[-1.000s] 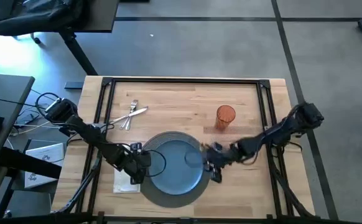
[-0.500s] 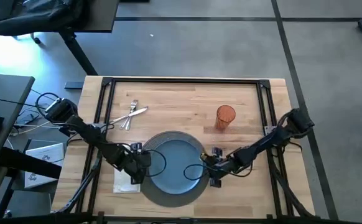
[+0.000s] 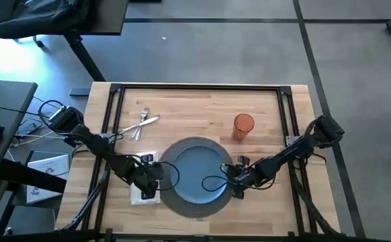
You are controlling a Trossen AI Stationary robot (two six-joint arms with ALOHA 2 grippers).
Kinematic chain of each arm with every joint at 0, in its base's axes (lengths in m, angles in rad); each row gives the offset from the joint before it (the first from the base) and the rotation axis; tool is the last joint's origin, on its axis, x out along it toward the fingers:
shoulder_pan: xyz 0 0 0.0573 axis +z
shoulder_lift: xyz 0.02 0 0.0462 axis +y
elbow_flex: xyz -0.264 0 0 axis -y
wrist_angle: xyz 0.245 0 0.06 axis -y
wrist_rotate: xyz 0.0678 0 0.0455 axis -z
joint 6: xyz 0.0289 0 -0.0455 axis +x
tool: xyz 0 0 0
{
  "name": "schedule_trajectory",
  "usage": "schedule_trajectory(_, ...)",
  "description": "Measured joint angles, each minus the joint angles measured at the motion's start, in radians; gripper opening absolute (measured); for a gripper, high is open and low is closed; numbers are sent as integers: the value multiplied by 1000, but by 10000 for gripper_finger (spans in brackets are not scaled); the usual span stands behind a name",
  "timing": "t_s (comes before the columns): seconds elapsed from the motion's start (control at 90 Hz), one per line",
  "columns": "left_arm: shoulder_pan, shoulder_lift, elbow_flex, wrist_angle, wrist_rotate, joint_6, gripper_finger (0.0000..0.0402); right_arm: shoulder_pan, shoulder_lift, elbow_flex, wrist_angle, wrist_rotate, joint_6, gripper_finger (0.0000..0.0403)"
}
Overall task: Set table place
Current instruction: Put the blue plate on the gray table mat
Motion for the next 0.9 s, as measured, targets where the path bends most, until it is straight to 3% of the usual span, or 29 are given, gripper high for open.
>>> schedule_trajectory(0.289,1,0,0,27,-3,4,137,5,-108,9,-62,-16,24,148)
schedule_trajectory(0.544,2,0,0,30,-2,10,137,5,-68,7,-84,-13,-55,148)
schedule_trajectory(0.9,2,0,-1,31,-2,11,137,-14,-56,9,52,35,-101,148)
